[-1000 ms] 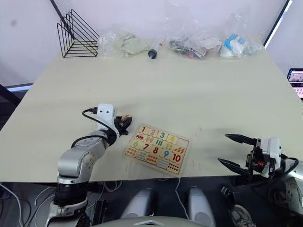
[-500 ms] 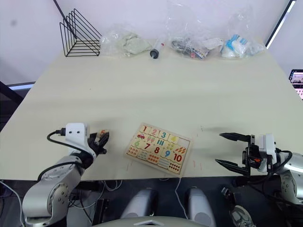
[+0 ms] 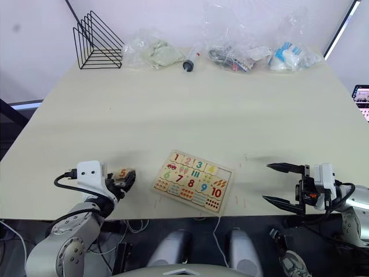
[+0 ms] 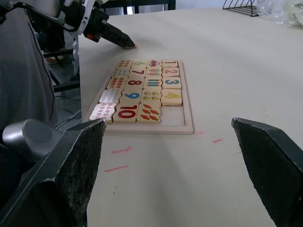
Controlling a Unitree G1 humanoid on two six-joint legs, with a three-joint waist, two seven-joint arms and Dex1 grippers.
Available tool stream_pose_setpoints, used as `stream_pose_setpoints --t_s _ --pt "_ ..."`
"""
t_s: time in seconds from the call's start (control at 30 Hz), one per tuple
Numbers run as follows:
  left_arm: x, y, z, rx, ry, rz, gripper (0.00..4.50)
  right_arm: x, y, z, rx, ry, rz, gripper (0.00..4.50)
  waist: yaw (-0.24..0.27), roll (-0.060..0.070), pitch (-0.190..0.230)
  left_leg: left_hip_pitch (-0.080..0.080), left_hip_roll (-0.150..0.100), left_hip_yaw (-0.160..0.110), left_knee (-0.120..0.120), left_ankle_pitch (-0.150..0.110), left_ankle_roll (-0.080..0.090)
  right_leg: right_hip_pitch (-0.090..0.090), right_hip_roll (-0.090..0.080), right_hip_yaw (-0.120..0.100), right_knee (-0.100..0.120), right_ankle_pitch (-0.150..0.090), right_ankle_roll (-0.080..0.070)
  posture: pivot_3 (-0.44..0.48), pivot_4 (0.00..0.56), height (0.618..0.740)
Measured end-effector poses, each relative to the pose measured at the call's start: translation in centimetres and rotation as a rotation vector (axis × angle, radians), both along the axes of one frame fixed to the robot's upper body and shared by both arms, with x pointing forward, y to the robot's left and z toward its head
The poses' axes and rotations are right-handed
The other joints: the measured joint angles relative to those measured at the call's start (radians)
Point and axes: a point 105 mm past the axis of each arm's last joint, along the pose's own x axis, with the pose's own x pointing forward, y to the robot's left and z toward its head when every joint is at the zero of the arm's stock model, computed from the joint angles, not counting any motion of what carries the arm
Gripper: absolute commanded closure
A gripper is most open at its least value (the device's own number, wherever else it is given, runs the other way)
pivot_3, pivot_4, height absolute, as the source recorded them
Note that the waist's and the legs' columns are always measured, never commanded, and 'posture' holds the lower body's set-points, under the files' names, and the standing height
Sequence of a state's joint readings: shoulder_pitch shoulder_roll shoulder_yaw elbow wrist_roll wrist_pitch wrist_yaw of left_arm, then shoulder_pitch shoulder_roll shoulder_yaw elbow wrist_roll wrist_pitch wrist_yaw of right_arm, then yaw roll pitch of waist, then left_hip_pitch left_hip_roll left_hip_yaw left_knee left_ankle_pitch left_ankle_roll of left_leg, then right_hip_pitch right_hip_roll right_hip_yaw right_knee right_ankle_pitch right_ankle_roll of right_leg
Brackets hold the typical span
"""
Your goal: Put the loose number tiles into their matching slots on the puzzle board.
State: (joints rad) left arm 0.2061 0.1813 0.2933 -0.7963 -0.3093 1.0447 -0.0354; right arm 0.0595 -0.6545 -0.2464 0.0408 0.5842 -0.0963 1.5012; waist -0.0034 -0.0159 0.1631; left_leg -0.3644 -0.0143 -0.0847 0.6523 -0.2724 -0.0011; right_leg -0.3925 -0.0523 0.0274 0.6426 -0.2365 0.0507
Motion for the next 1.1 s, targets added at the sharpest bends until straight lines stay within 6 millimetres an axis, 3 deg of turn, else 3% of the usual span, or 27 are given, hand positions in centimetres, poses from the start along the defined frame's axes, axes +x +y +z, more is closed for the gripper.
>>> stream_pose_setpoints --t_s 0.27,0.43,0.57,0.9,1.1 --pt "-0.4 -0.7 1.1 0.009 -0.023 -0.153 0.02 -0.2 -0.1 -0.3 -0.005 0.009 -0.008 0.0 -0.002 0.0 0.0 0.0 0.0 0.001 0.0 0.0 0.0 0.0 0.0 0.0 0.0 0.0 0.0 0.0 0.15 0.74" --pt "0.1 0.7 3.4 0.159 -0.067 -0.367 0.02 -0.1 0.0 -0.2 -0.009 -0.008 -0.017 0.0 -0.002 0.001 0.0 0.0 0.001 0.002 -0.001 0.0 0.0 0.0 0.0 0.0 0.0 -0.001 -0.002 0.0 0.15 0.74" --pt "0.3 1.1 3.6 0.174 -0.062 -0.52 0.02 -0.1 0.0 -0.2 -0.006 -0.012 -0.026 0.0 -0.003 0.001 0.001 0.0 0.001 0.003 -0.001 0.0 0.0 0.0 0.0 0.0 -0.001 -0.001 -0.002 0.0 0.15 0.74" --pt "1.6 5.1 4.2 0.239 -0.004 -0.977 0.02 -0.4 0.8 -0.1 -0.003 -0.026 -0.034 0.0 -0.007 0.003 0.002 0.0 0.002 0.005 -0.002 0.0 0.0 -0.002 0.0 0.0 -0.001 -0.003 -0.004 0.0 0.15 0.74" --pt "1.0 6.7 3.5 0.228 0.112 -1.238 0.02 -0.1 1.5 0.7 0.013 -0.063 -0.042 0.0 -0.01 0.003 0.002 0.0 0.001 0.006 -0.002 0.0 0.0 -0.002 0.001 0.0 -0.001 -0.001 -0.001 0.0 0.15 0.74"
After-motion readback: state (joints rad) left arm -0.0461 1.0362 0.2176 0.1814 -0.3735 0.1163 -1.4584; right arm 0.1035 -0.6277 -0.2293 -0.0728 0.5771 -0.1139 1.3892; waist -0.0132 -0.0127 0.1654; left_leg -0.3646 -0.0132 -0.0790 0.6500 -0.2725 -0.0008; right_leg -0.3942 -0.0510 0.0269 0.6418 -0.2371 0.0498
